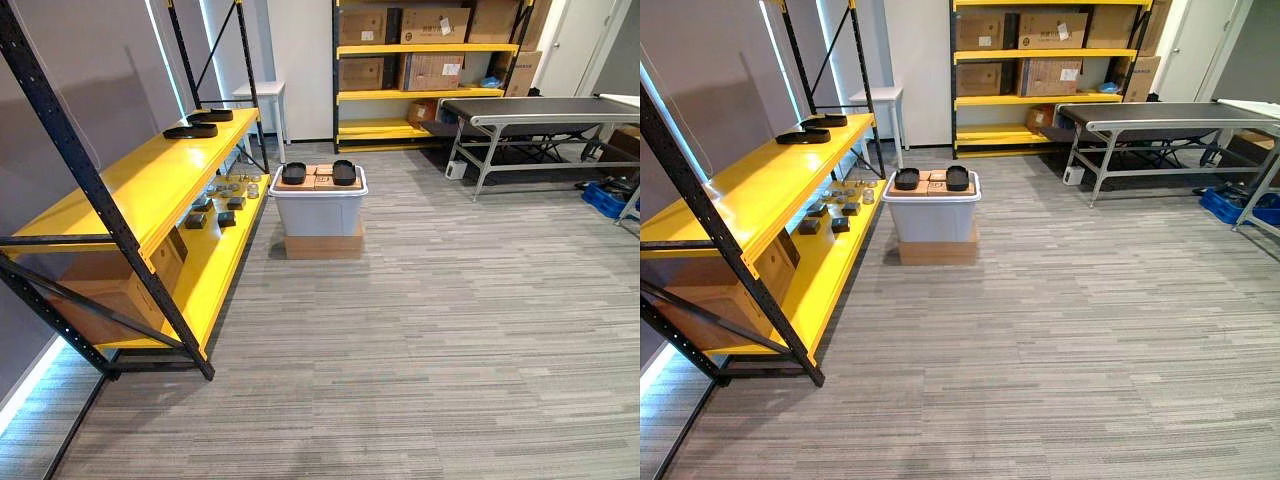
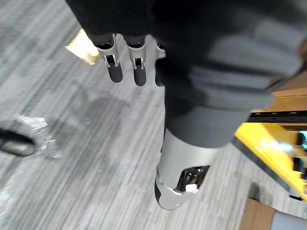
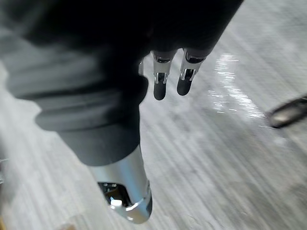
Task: Walk over and take plastic housings, then place them on the shelf
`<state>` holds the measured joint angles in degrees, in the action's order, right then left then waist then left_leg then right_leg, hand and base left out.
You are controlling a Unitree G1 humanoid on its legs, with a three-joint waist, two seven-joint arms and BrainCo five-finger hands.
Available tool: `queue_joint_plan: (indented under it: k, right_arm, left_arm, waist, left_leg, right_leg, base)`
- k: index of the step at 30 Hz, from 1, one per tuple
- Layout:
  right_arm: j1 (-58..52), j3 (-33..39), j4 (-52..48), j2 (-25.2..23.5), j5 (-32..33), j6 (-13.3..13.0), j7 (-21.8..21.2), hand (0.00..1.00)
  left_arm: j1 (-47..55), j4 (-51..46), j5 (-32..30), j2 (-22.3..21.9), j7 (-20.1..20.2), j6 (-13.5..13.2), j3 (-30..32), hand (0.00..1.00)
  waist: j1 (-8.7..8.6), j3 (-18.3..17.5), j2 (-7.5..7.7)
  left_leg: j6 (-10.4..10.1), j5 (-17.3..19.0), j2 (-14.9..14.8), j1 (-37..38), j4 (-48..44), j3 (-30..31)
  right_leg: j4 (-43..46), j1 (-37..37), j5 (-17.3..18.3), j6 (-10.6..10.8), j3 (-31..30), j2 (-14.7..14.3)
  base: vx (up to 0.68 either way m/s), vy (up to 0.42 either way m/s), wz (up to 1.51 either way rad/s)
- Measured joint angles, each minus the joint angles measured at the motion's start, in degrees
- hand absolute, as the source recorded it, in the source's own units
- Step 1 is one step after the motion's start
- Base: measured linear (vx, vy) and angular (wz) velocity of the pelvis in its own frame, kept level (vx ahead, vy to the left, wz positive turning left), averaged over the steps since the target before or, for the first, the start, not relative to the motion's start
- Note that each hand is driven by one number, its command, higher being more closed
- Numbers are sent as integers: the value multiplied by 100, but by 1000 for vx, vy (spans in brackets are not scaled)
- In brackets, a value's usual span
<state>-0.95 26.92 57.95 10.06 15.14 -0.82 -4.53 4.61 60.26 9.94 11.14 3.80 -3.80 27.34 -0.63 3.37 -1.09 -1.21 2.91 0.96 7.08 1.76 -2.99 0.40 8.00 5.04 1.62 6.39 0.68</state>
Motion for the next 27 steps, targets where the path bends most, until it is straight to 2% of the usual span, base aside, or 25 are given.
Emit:
queue_joint_plan:
  k: [6, 10, 19, 27]
  right_arm:
    - [29, 28, -2, 75, 35, -57, 50, 0]
    - [126, 696, 472, 40, 242, -55, 86, 0]
    - [146, 1131, 921, -62, 232, -47, 134, 0]
    - [149, 1126, 1079, -192, 142, -43, 132, 0]
  left_arm:
    - [79, -24, 10, -31, -113, -4, 39, 0]
    - [76, 94, 134, -183, -112, -22, 39, 0]
    - [96, 395, 214, -492, -92, -23, -199, 0]
    - [198, 458, 208, -602, -86, -20, -483, 0]
  waist:
    - [3, 43, -1]
    - [5, 45, -5]
    - [-16, 52, -45]
    - [-62, 52, -66]
  left_leg:
    - [-18, 12, 0, 3, 2, 26]
    - [-18, 12, 6, 27, 5, 96]
    - [-4, 1, 6, 126, 46, 58]
    - [37, -57, 9, 212, 192, 13]
  right_leg:
    - [15, 13, 39, 64, 113, 8]
    - [16, 62, 46, 76, 222, 19]
    - [16, 134, 48, 77, 222, 18]
    - [16, 130, 47, 76, 219, 17]
  base:
    - [-6, -20, 4]
    - [-23, -25, 10]
    - [-27, -12, -2]
    - [-16, -11, -2]
